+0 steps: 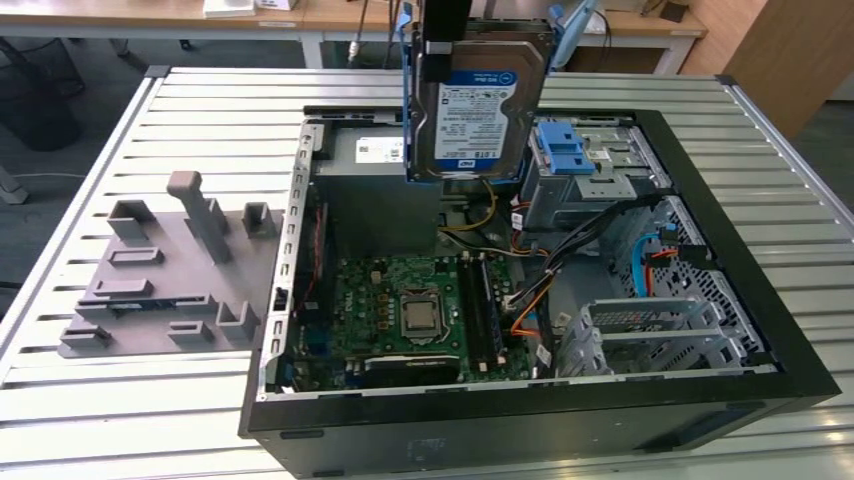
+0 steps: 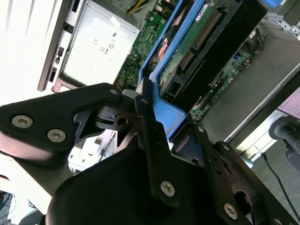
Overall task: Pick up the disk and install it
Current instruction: 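Insert the disk into the insertion slot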
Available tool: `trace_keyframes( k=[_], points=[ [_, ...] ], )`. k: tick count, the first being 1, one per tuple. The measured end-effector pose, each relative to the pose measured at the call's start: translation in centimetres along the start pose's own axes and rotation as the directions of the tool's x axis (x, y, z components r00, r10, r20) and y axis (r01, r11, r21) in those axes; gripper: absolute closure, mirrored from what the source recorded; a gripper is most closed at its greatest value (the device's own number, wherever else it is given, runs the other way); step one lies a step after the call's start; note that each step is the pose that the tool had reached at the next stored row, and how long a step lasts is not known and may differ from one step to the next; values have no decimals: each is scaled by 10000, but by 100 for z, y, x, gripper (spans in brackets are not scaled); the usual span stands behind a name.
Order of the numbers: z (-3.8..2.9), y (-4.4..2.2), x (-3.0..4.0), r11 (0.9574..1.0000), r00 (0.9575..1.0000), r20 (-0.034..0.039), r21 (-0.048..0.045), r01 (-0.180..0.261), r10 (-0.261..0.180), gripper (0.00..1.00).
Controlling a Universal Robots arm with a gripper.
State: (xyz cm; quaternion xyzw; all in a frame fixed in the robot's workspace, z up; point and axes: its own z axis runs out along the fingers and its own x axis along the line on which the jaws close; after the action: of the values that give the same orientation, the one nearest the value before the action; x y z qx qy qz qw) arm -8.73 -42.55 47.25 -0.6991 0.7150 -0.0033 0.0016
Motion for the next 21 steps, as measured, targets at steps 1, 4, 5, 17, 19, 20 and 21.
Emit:
trace_keyframes(
  k=[1, 4, 5, 17, 19, 20, 21],
  points=[
    [0, -1, 0, 10000, 10000, 0, 0, 0, 0, 64],
    [0, -1, 4, 10000, 10000, 0, 0, 1, -1, 64],
    [0, -2, 12, 10000, 10000, 0, 0, 2, -2, 64],
    [11, -12, 387, 10000, 10000, 1, -1, -1, 1, 64],
    [12, -40, 409, 10000, 10000, 1, -9, 0, 0, 64],
    [12, -65, 410, 10000, 10000, 0, -18, 0, 0, 64],
    [12, -92, 412, 10000, 10000, -1, -27, 0, 0, 64]
  ],
)
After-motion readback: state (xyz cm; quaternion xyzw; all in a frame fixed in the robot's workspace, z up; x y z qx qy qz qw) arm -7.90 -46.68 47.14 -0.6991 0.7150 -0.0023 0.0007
